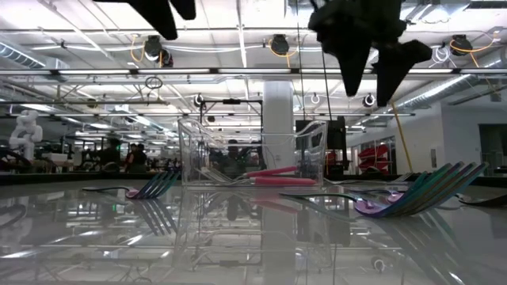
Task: Sort silverware by color (type)
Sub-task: Put the black fork into the right transparent bin
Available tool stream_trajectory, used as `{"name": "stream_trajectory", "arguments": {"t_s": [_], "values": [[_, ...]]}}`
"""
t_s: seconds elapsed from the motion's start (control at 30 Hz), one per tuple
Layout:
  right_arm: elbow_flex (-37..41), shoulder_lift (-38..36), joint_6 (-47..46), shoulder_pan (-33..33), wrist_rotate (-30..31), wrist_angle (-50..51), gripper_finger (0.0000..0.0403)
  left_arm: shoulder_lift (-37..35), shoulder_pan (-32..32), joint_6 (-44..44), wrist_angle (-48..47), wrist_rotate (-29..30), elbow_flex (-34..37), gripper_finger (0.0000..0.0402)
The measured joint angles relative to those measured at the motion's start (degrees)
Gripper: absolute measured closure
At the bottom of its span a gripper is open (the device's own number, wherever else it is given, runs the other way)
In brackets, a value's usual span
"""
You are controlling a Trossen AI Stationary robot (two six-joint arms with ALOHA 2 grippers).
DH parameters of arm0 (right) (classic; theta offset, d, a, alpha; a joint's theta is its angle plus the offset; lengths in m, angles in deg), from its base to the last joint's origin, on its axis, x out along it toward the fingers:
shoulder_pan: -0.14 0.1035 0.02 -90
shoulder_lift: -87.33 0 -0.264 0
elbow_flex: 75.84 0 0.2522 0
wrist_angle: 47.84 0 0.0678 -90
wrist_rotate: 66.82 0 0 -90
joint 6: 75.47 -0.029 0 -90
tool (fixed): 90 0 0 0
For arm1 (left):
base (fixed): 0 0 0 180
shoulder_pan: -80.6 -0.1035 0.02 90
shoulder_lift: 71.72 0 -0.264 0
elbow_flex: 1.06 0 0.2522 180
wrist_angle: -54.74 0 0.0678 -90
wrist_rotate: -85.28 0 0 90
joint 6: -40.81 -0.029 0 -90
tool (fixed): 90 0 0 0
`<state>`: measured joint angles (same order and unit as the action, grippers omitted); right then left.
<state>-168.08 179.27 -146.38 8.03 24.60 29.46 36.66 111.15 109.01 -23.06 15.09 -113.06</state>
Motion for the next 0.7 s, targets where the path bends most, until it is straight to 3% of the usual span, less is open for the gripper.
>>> {"name": "stream_trajectory", "arguments": {"t_s": [0.4,0.7], "values": [[0.0,9.1,1.4,2.0,-8.7,0.0,0.0126,0.0,2.4,0.5,0.0,-0.1,2.7,0.0240],[0.7,11.1,-0.5,5.1,-9.0,-1.1,0.0126,0.0,3.0,2.0,0.3,0.3,2.7,0.0240]]}}
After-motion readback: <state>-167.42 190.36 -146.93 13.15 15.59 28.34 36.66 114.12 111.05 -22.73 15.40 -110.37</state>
